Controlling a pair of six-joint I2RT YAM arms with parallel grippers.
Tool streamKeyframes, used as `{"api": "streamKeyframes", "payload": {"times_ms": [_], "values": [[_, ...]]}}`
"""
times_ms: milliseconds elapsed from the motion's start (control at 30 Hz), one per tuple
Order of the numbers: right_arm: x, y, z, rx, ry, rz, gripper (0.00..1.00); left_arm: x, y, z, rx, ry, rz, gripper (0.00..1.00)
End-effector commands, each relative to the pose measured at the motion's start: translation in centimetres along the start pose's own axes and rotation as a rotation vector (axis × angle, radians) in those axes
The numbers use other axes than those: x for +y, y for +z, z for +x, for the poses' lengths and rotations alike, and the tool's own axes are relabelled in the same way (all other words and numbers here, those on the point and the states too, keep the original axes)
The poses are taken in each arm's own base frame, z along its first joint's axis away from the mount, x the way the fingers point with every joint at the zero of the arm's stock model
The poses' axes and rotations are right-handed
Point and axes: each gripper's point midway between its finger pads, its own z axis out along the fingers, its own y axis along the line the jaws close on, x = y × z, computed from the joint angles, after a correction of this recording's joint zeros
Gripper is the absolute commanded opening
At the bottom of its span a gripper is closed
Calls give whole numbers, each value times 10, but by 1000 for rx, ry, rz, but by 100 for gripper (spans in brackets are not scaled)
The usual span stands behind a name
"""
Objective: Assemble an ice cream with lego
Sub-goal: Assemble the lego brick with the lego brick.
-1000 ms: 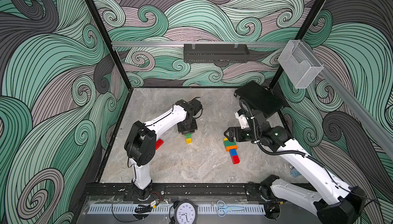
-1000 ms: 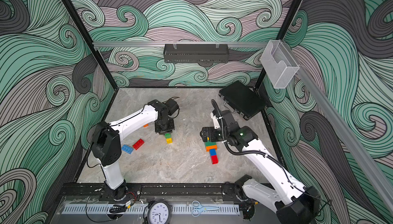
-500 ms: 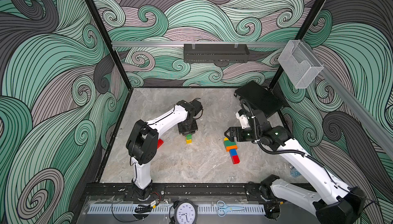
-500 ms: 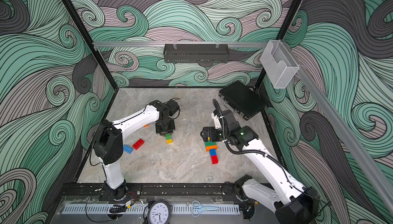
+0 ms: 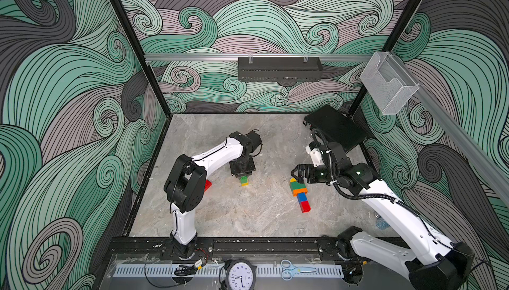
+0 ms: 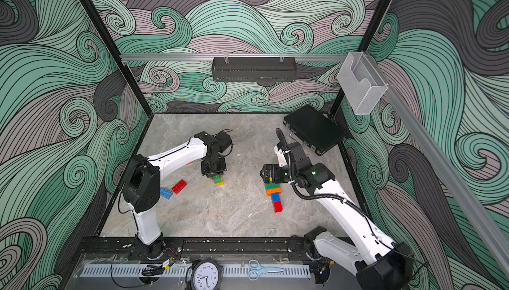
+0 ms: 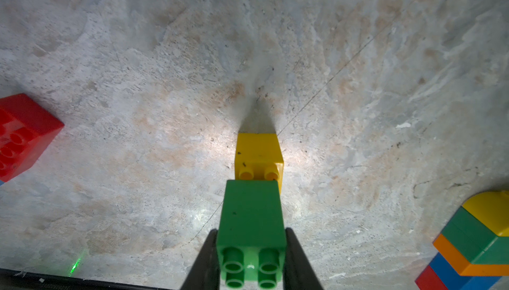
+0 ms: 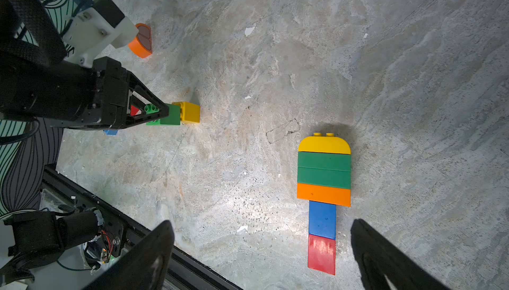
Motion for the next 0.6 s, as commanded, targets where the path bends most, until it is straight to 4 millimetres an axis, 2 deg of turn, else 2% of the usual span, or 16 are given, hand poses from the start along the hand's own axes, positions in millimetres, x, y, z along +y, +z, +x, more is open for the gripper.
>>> {"api": "streamKeyframes", "payload": {"times_ms": [0, 167, 567], "values": [[-2, -3, 3, 6, 15, 1, 99, -1, -6, -2, 1, -18, 18, 1], [-2, -3, 3, 9, 18, 2, 99, 2, -14, -6, -18, -2, 3, 1], [-2, -5, 3, 7, 21, 0, 99, -1, -8, -10, -11, 25, -4, 0]]}}
